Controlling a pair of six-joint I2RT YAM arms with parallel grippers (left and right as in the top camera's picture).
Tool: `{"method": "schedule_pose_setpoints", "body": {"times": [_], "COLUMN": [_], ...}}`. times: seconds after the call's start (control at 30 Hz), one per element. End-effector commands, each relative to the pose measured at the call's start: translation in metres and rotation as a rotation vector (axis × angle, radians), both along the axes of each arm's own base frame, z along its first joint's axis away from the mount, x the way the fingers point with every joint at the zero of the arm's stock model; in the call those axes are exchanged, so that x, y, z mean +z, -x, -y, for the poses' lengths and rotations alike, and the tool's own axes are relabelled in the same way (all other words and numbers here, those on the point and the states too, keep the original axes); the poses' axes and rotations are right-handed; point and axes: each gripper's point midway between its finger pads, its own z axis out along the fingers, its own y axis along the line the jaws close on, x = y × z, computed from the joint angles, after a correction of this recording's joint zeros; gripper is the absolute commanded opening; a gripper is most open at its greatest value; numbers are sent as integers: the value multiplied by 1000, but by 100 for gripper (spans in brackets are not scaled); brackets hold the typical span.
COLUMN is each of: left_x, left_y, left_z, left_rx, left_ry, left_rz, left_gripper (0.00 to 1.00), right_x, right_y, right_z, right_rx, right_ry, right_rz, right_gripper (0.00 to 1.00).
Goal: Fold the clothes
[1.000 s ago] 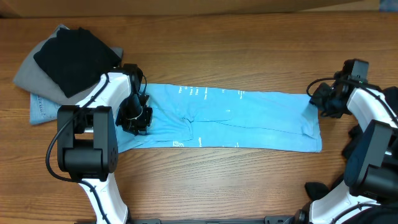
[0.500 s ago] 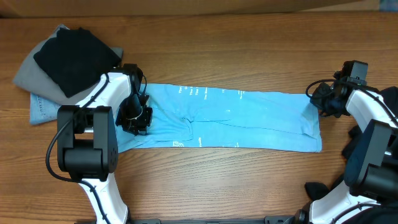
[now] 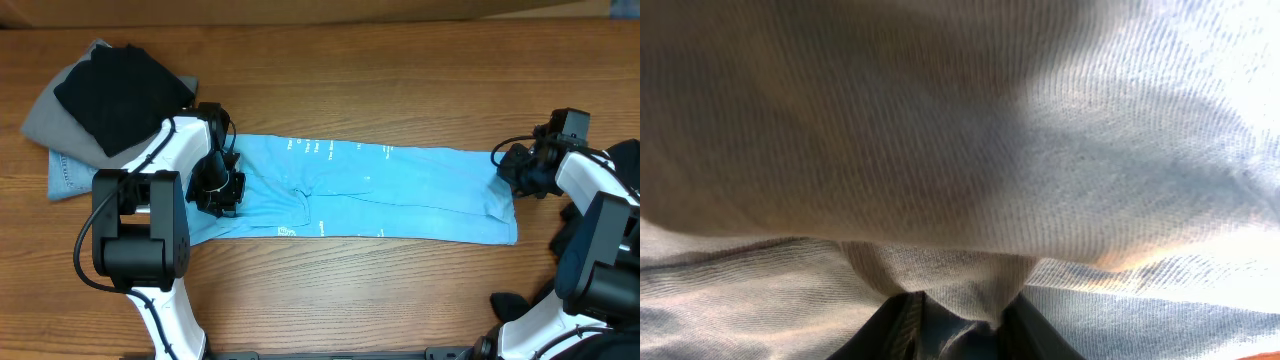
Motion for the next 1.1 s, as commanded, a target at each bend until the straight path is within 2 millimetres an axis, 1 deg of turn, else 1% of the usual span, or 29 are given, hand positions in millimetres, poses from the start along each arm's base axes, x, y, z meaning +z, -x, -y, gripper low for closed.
{"method": "schedule_pose_setpoints", "body": {"times": [0.0,0.1,0.2,0.4,0.43,0.47,0.5,0.53,0.67,0.77,0.9,0.97,1.07], "left_x": [0,0,0,0,0,0,0,0,0,0,0,-1,-2], "left_y": [1,1,1,1,1,1,1,1,1,1,-1,-4,-7], "left_z": [-6,-6,-6,-6,-6,-6,-6,-6,-6,-6,-6,-5,-5], "left_rx": [-18,-18,-17,-17,-17,-17,-17,-17,-17,-17,-17,-17,-17], "left_ry": [-23,-23,-23,-24,-24,-24,-24,-24,-23,-23,-23,-22,-22], "left_rz": [4,4,5,4,4,4,4,4,5,5,13,24,39], "left_gripper": [28,28,28,29,29,28,33,36,53,56,58,60,61], "right_x": [9,25,36,41,41,41,41,40,36,29,18,15,10], "right_y": [-11,-28,-39,-48,-47,-47,-46,-44,-27,-6,21,29,35], "right_z": [9,20,27,32,32,31,31,31,33,32,22,18,15], "right_rx": [-14,-25,-31,-32,-32,-32,-32,-34,-55,-83,-97,-98,-98], "right_ry": [1,13,32,49,49,47,46,43,-10,-70,-134,-146,-155], "right_rz": [45,105,149,187,186,183,179,170,105,31,-68,-100,-117], "right_gripper": [4,4,4,5,16,42,61,66,66,64,55,52,51]}}
